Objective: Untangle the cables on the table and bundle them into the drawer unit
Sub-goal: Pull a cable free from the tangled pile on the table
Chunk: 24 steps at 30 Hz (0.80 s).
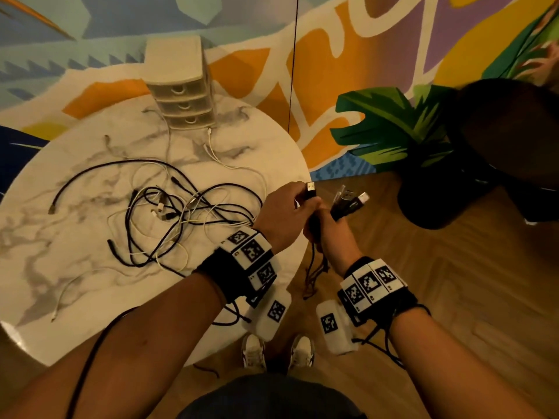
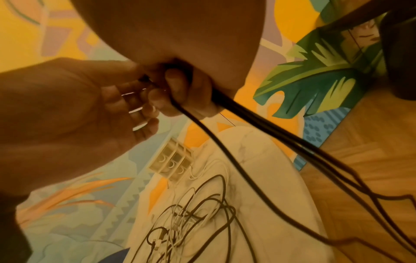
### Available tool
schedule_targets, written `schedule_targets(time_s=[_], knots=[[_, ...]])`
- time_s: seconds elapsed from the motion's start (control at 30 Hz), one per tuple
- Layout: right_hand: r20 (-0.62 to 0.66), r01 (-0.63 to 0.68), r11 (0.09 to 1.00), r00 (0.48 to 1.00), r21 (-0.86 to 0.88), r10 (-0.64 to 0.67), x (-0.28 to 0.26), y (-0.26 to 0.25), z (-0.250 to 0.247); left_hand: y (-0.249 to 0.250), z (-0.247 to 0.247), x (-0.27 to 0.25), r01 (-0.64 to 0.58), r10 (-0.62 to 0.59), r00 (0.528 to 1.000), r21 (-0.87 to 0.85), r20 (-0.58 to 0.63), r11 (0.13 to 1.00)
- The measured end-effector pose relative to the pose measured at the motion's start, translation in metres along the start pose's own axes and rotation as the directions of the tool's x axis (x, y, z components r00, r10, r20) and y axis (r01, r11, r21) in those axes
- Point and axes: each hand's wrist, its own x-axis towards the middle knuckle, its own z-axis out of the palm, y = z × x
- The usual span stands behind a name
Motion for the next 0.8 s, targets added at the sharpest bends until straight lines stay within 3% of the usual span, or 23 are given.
schedule_targets(time_s=[0.13, 0.23, 0.3, 0.33, 0.4, 0.47, 0.57, 0.6, 0.7, 0.8], knots=[[0.027, -0.018, 0.999, 0.999, 0.036, 0.017, -0.005, -0.001, -0.005, 0.006, -0.006, 0.006, -0.063, 0.063, 0.998, 0.024, -0.008, 0.998], [0.117, 0.046, 0.997, 0.992, -0.066, -0.038, -0.008, -0.009, -0.006, 0.020, -0.005, 0.001, -0.226, 0.222, 0.972, 0.049, 0.077, 0.973], [0.197, 0.149, 0.900, 0.978, -0.410, -0.072, -0.009, -0.013, -0.006, 0.028, -0.002, -0.006, -0.299, 0.294, 0.951, 0.037, 0.098, 0.954], [0.238, 0.216, 0.764, 0.968, -0.608, -0.084, -0.009, -0.017, -0.005, 0.029, -0.001, -0.009, -0.316, 0.313, 0.945, 0.019, 0.096, 0.948], [0.276, 0.278, 0.612, 0.956, -0.740, -0.100, -0.009, -0.019, -0.008, 0.031, 0.001, -0.014, -0.327, 0.328, 0.941, -0.019, 0.088, 0.945], [0.293, 0.288, 0.588, 0.952, -0.756, -0.090, -0.006, -0.014, -0.009, 0.031, 0.001, -0.017, -0.316, 0.319, 0.943, -0.053, 0.097, 0.947], [0.208, 0.208, 0.801, 0.972, -0.562, -0.106, -0.008, -0.008, -0.007, 0.029, -0.001, -0.022, -0.288, 0.300, 0.947, -0.106, 0.118, 0.952], [0.163, 0.195, 0.833, 0.978, -0.517, -0.128, -0.011, -0.008, -0.006, 0.029, -0.002, -0.022, -0.268, 0.284, 0.947, -0.122, 0.149, 0.956], [0.134, 0.231, 0.824, 0.973, -0.518, -0.188, -0.013, 0.000, 0.002, 0.032, -0.001, -0.019, -0.171, 0.168, 0.947, -0.013, 0.273, 0.985], [0.103, 0.180, 0.880, 0.983, -0.439, -0.150, -0.010, 0.004, 0.005, 0.037, 0.007, -0.014, -0.127, 0.095, 0.978, 0.170, 0.185, 0.977]])
